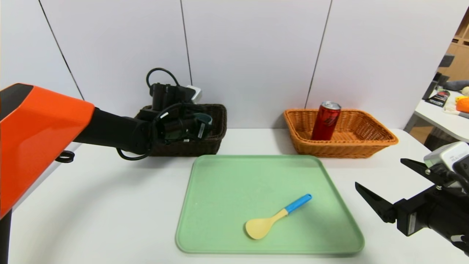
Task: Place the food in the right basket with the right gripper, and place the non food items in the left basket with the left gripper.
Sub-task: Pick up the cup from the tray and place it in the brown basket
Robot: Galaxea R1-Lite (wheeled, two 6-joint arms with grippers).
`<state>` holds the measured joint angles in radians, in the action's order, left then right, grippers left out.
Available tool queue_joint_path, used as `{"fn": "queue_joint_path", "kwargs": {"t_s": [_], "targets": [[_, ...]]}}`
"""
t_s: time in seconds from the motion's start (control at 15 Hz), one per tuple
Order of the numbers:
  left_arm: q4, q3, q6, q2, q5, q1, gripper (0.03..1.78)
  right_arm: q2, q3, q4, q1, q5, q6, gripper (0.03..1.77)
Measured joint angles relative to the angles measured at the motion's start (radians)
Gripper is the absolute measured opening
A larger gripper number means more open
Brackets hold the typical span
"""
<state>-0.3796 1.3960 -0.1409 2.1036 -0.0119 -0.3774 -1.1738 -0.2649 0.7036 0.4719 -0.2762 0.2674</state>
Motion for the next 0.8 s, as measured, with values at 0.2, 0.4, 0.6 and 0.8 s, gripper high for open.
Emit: {"fn": "queue_joint_path", "kwargs": {"t_s": [0.2, 0.4, 0.6, 0.8], "targets": [[0.0, 0.004, -0.001, -0.01, -0.001, 0.0, 1.43, -0.002, 0.004, 0.0, 0.0, 0.0, 0.0, 1.69], [0.0, 0.006, 0.0, -0.033, -0.001, 0.0, 1.51, -0.01, 0.005, 0.007, 0.005, 0.0, -0.002, 1.69], [0.001, -0.025, -0.002, -0.087, -0.001, -0.001, 1.57, -0.018, 0.005, 0.008, 0.007, 0.0, -0.002, 1.69], [0.009, -0.087, -0.007, -0.192, -0.019, -0.013, 1.62, -0.021, 0.005, 0.008, 0.008, 0.0, -0.001, 1.69]]}}
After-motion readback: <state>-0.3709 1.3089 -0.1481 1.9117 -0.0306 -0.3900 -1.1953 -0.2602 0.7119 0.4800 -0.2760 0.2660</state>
